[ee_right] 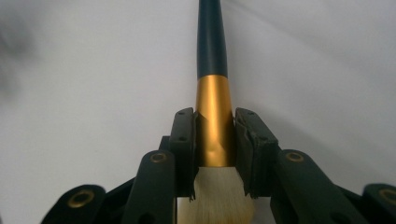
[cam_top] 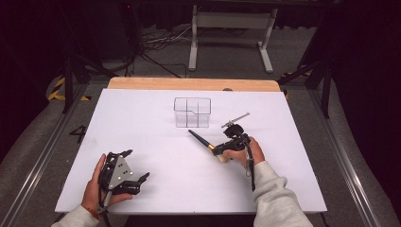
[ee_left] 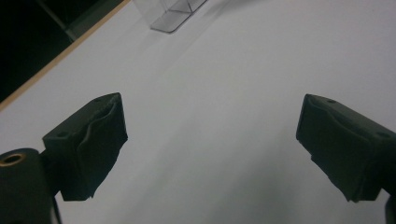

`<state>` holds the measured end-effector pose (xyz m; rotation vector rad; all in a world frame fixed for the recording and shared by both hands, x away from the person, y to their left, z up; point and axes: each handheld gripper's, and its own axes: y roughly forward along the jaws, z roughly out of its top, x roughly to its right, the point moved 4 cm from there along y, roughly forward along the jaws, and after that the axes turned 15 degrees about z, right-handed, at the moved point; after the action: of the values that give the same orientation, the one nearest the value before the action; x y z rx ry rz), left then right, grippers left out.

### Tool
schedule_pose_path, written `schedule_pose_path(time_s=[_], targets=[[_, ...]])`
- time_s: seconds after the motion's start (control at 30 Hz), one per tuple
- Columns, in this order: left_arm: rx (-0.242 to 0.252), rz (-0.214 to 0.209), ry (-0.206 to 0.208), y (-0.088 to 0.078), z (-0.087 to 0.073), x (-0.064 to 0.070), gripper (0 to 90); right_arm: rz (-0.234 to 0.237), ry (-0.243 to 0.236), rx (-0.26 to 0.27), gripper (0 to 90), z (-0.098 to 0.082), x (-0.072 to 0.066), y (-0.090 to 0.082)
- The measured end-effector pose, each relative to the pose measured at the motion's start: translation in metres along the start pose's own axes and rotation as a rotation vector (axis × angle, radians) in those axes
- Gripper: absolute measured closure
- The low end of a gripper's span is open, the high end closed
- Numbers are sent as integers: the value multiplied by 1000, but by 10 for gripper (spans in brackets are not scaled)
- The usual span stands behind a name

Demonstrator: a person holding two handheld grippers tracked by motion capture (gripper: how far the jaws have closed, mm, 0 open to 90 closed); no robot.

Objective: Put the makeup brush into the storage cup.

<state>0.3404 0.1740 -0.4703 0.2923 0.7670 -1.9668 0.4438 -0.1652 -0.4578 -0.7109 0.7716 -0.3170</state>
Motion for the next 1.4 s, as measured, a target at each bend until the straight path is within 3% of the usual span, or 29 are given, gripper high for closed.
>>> schedule_pose_path(time_s=[0.07,0.17,0.2,0.27,0.3,0.33,0.4,0.47,0.6,0.63,0.8,0.83,0.87,0.93,0.97,1.03,1.07,1.2,1.3,1.4], targets=[[9,6,34,5,6,4,109,13,8,13,703,-2,0,-1],[31,21,122,16,20,13,109,27,7,23,703,-3,-1,0],[31,21,122,16,20,13,109,40,2,31,703,-2,-4,0],[47,35,200,25,29,24,123,51,-10,29,703,0,-9,2],[47,35,200,25,29,24,136,56,-14,32,703,1,-11,4],[54,47,254,30,34,30,141,62,-21,31,703,1,-14,5],[60,46,266,32,36,34,140,70,-25,34,703,2,-17,6],[68,62,309,36,39,40,147,86,-34,38,703,4,-22,9],[95,84,354,40,44,51,192,114,-59,32,703,7,-35,18],[110,97,396,42,46,56,204,123,-69,29,703,8,-39,21],[125,131,445,44,49,62,235,135,-86,10,703,10,-48,30],[129,139,462,44,50,64,262,141,-96,1,703,11,-53,34],[136,160,510,45,50,68,269,143,-102,-2,703,12,-55,36],[148,165,521,47,50,70,297,149,-116,-13,703,13,-60,39],[141,181,554,47,50,74,310,151,-122,-15,703,14,-63,41],[150,193,557,48,50,76,340,151,-126,-19,703,14,-65,43],[138,210,587,48,50,76,352,153,-128,-26,703,14,-67,45],[145,237,629,48,51,81,464,162,-143,-40,702,14,-72,53],[140,261,692,49,52,84,560,160,-146,-39,703,15,-74,56],[125,273,729,49,51,89,643,154,-144,-34,702,16,-75,57]])
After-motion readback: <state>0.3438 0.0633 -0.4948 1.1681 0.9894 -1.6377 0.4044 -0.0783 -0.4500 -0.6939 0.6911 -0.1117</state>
